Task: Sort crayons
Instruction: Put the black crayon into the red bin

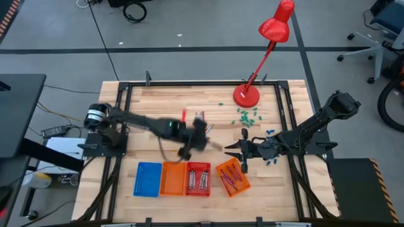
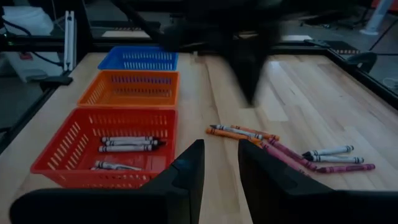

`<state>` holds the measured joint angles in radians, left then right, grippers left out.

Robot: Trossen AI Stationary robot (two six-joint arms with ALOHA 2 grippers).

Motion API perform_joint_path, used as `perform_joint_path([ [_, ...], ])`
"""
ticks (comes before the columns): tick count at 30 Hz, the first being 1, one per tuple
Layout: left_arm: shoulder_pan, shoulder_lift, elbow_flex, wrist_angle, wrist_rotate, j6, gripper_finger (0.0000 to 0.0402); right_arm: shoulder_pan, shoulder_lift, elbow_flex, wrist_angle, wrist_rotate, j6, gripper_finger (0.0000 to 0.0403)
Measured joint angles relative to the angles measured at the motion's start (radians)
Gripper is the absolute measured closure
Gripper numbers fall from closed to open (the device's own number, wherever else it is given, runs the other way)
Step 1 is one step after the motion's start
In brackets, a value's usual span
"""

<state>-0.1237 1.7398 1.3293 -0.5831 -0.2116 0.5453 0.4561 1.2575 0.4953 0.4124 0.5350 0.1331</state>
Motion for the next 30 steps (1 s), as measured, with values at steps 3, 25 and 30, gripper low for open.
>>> perform_joint_path([
  [3,0.114,0.022,0.000,0.021,0.011,-0.113,0.0384,0.000,0.000,0.000,-0.027,0.000,0.013,0.0300],
  [25,0.432,0.192,-0.001,0.073,0.087,-0.983,0.0278,0.016,0.000,0.000,-0.158,-0.016,0.051,0.0300],
  [30,0.405,0.202,0.000,0.065,0.037,-0.997,0.0274,0.022,0.000,0.000,-0.154,-0.016,0.051,0.0300],
])
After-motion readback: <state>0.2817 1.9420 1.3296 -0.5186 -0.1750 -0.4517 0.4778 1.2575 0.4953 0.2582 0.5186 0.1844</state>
